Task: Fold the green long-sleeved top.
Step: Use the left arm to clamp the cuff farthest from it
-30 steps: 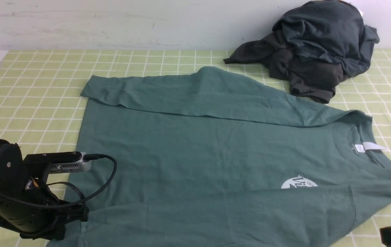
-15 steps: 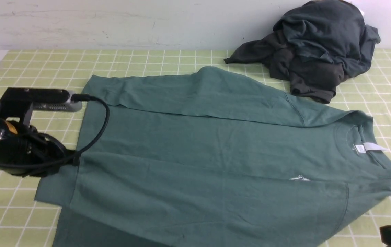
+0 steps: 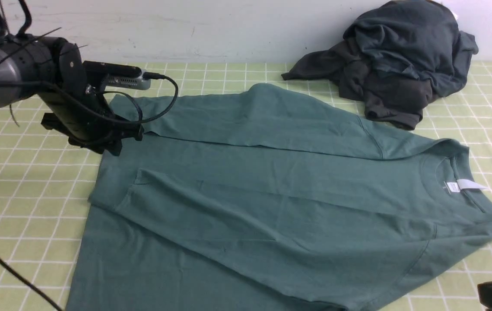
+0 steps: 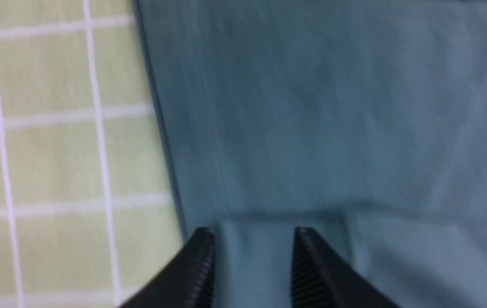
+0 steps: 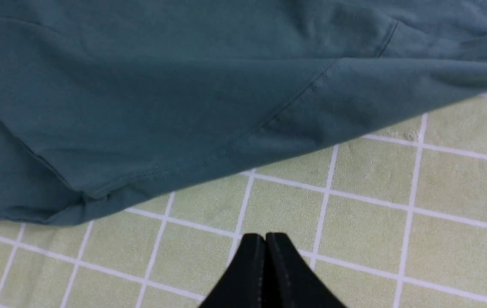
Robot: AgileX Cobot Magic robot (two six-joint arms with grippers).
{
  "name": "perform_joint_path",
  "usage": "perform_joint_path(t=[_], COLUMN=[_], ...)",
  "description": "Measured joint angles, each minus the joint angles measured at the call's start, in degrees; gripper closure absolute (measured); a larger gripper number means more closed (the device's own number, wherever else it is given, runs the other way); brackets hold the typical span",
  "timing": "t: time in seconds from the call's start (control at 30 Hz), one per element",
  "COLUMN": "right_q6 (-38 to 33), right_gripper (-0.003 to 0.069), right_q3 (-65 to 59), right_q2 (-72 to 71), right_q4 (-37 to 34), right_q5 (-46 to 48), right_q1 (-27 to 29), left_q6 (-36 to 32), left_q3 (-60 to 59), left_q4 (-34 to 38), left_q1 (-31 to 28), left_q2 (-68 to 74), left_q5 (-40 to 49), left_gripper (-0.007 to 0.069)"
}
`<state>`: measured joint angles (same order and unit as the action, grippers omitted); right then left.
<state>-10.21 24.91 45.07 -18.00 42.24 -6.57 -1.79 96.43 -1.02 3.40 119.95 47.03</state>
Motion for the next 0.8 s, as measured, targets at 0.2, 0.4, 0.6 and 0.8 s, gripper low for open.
perform_joint_path(t=[0.2, 0.4, 0.6, 0.8], right_q6=[0.0, -0.71, -0.86, -0.89], right_gripper=[0.0669, 0.0669, 0.0669, 0.0669], right_q3=[0.0, 0.0, 0.0, 0.0], right_q2=[0.0, 0.0, 0.0, 0.0], right_q4=[0.19, 1.53, 3.61, 4.29], right_q5=[0.0, -0.96, -1.32, -1.44], right_q1=[0.0, 0.0, 0.0, 0.0], left_q6=[6.41, 10.5, 13.81, 15.0], left_q3=[20.26, 34.6, 35.8, 37.12], left_q4=[0.45, 1.02, 1.35, 1.72], left_q1=[-3.57, -5.55, -5.39, -5.27], left_q2=[11.54, 22.3, 27.16, 27.43], left_q5=[4.5, 3.06, -3.18, -0.46], left_gripper=[0.0202, 0.0174, 0.0228, 0.0526])
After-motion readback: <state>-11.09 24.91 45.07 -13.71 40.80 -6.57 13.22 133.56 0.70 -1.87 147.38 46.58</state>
